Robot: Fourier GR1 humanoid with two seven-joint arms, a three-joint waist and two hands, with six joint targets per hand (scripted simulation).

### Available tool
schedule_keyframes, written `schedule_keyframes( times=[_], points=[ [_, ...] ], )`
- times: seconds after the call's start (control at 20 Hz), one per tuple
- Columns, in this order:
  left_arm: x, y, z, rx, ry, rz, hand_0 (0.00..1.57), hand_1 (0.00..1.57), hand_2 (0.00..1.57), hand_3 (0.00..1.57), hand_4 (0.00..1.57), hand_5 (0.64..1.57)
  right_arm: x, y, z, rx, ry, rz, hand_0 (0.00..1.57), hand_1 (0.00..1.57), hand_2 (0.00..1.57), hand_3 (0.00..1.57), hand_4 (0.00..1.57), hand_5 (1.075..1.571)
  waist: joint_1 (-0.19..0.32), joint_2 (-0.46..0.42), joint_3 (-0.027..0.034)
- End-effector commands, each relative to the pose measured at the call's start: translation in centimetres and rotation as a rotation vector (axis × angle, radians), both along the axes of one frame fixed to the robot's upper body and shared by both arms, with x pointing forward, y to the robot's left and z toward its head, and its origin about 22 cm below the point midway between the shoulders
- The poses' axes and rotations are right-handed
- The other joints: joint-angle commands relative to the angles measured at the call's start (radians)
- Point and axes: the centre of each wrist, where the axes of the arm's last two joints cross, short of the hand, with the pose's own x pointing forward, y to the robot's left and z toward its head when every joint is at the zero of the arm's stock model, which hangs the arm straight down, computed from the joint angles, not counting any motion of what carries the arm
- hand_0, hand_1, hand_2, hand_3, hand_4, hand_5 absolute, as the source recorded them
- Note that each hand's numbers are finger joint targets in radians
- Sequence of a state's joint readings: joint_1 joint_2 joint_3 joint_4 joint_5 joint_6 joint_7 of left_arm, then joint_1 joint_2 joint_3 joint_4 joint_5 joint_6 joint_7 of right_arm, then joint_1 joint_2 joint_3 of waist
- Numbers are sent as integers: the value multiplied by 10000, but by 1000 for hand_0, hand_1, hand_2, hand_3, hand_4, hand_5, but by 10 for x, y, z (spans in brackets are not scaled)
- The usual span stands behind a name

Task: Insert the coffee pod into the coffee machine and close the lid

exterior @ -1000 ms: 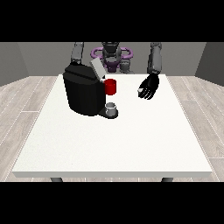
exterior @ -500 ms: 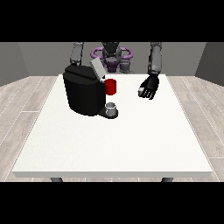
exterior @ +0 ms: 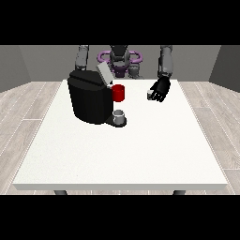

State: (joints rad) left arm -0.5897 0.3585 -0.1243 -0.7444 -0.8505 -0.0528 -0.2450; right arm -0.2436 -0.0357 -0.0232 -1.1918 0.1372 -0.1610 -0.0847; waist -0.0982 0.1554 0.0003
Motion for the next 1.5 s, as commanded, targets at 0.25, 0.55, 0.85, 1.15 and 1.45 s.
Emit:
schedule_keyframes(
  times=[0.25,0.55,0.85,1.15,1.45],
  points=[
    [15,-36,18,-1388,1200,-880,1413,1413,1400,1314,515,1571,-7,-3,-24,-869,1477,-542,0,0,0,0,0,1571,397,-1223,-1],
    [36,-63,63,-1344,1067,-1043,1418,1418,1400,1334,534,1571,-4,-25,-22,-793,1493,-263,0,0,0,0,0,1571,-4,-1358,-2],
    [57,-51,119,-1457,358,-961,1424,1424,1404,1341,557,1571,2,4,-17,-512,413,47,0,0,0,0,0,1571,-386,-817,-1],
    [70,-73,157,-2252,-35,-685,985,985,1204,1371,511,1571,5,12,-9,-369,216,539,0,0,0,0,0,1571,-825,-841,1],
    [80,-60,208,-2209,-643,-593,1268,1268,1295,1269,488,1571,31,24,37,-389,-826,511,0,0,0,0,0,1571,-1153,-296,-1]
  ],
)
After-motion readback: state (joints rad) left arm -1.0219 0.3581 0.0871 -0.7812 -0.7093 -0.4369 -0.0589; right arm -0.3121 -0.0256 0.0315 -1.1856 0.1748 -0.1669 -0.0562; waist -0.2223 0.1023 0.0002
